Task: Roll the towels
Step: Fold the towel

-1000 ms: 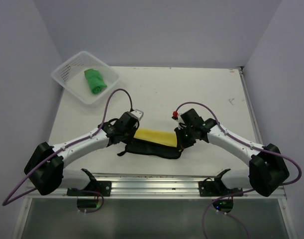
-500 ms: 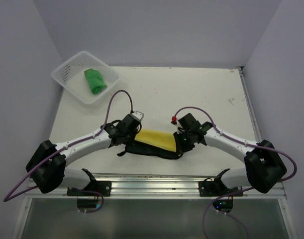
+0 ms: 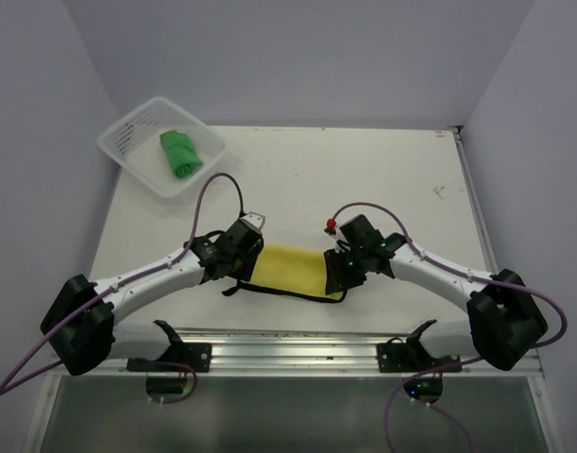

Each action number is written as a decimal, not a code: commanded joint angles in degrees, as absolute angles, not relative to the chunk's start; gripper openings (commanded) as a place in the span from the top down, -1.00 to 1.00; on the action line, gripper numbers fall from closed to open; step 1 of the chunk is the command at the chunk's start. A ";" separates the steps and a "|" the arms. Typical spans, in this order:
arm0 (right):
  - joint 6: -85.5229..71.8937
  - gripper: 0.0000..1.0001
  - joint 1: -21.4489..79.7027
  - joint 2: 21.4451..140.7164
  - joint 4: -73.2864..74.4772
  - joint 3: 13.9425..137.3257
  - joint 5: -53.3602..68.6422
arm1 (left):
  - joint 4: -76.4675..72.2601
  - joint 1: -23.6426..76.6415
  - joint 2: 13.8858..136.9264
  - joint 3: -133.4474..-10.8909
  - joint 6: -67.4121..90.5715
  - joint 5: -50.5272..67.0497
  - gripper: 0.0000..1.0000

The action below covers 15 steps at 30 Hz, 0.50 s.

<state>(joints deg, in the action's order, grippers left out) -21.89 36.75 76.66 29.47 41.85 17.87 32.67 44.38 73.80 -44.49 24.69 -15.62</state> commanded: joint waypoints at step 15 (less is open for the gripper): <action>-31.81 0.93 34.37 72.07 26.63 47.37 0.36 | 20.16 44.30 70.12 -48.25 25.76 -14.77 0.21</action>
